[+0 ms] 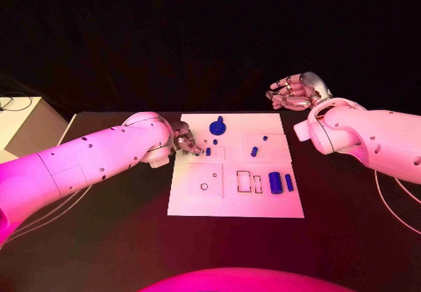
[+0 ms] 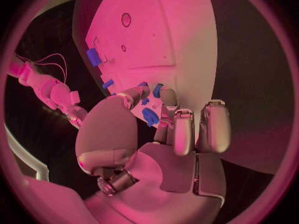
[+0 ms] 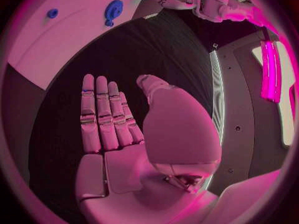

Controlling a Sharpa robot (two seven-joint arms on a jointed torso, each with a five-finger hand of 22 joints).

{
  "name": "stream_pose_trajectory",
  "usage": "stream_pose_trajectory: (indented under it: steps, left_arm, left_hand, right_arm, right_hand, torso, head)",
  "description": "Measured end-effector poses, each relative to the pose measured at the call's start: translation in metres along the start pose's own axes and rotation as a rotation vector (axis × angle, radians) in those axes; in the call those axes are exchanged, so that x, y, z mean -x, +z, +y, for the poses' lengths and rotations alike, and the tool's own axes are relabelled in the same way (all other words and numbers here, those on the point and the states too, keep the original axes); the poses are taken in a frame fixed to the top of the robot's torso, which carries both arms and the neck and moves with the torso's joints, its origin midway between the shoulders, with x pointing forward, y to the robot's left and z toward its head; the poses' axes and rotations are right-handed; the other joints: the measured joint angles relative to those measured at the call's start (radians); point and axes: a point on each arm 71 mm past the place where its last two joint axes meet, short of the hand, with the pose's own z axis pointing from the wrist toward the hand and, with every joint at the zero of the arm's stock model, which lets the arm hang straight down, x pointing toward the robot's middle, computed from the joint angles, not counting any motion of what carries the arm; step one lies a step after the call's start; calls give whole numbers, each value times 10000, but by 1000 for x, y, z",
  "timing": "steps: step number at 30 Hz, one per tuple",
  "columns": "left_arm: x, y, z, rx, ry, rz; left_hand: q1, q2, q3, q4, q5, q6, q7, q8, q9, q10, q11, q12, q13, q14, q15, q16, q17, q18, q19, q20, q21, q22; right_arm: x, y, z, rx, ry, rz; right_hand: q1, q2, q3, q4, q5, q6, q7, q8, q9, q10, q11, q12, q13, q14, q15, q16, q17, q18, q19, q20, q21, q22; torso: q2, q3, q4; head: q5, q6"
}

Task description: Assemble the parts on the task board

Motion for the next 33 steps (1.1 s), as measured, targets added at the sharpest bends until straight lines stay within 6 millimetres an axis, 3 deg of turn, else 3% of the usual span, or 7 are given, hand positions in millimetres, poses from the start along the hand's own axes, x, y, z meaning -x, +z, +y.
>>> stream_pose_trajectory:
  steps: [6,9,16,25,29,32,33]
  left_arm:
    - [0,-2,2,-8,-58,-71]
    - [0,-3,3,1,-107,-123]
    - [4,-7,6,-18,-260,-303]
    - [13,-12,5,-149,-599,-638]
    - [17,-15,2,-380,-929,-790]
    - [20,-17,0,-695,-1268,-986]
    - [20,-17,-1,-817,-1394,-1073]
  left_hand:
    - [93,12,-443,443,-193,-17,16,-39,-17,-37,37,0,27,-21,50,0,0,0,-7,7,0,-1]
    - [188,107,-838,838,-784,-18,17,-40,-27,-114,42,0,20,-21,50,0,0,0,-34,34,0,-1]
    - [167,129,-1212,957,-1144,-18,17,-76,-41,-111,39,111,46,-21,50,0,0,-1,-33,34,0,-2]
    - [135,269,-1287,957,-1163,-18,16,-76,-41,-110,38,119,92,-21,49,0,0,-1,-33,34,-1,-3]
    - [306,441,-1423,935,-1163,-368,143,-193,-111,-627,141,-228,-533,-16,160,-121,0,2,-287,110,-278,-152]
    - [411,545,-1592,933,-1163,-767,316,-271,-230,-1193,301,-431,-848,-15,311,-519,0,314,-896,228,-785,-897]
    - [444,569,-1604,945,-1163,-857,349,-271,-262,-1271,335,-432,-865,-19,335,-593,0,310,-1005,247,-877,-1028]
  right_arm:
    - [0,0,-1,-14,-1,3]
    - [0,0,-1,-23,-1,6]
    - [0,-1,-2,-46,-3,6]
    - [0,-2,-4,-73,-4,13]
    - [0,-2,-4,-85,-4,14]
    - [-1,-2,-5,-89,-3,19]
    - [-1,-2,-5,-89,-3,19]
  right_hand:
    - [0,0,0,0,0,0,0,0,0,0,0,0,1,0,0,0,0,0,0,0,0,0]
    - [0,0,0,0,37,0,0,0,0,0,0,0,-13,0,0,-39,1,1,0,0,0,-16]
    - [0,0,0,0,38,0,0,0,1,0,0,0,-13,0,0,-40,1,1,0,0,0,-16]
    - [0,0,0,0,37,0,0,0,1,0,0,0,-23,0,0,-39,-7,0,0,0,0,-30]
    - [0,0,0,0,38,0,0,0,1,0,0,0,-23,0,0,-39,-7,0,0,0,0,-30]
    - [0,0,0,0,37,0,0,0,1,0,0,0,-23,0,0,-39,-7,0,0,0,0,-30]
    - [0,0,0,0,37,0,0,0,1,0,0,0,-22,0,0,-39,-7,1,0,0,0,-30]
  torso:
    - [1,-1,0]
    - [1,-3,-1]
    - [2,-4,-1]
    - [6,0,-2]
    - [10,2,-5]
    - [10,6,-4]
    - [10,6,-3]
  head:
    - [-1,15]
    - [-5,31]
    - [-13,48]
    - [-18,67]
    - [-18,91]
    - [-18,95]
    - [-16,100]
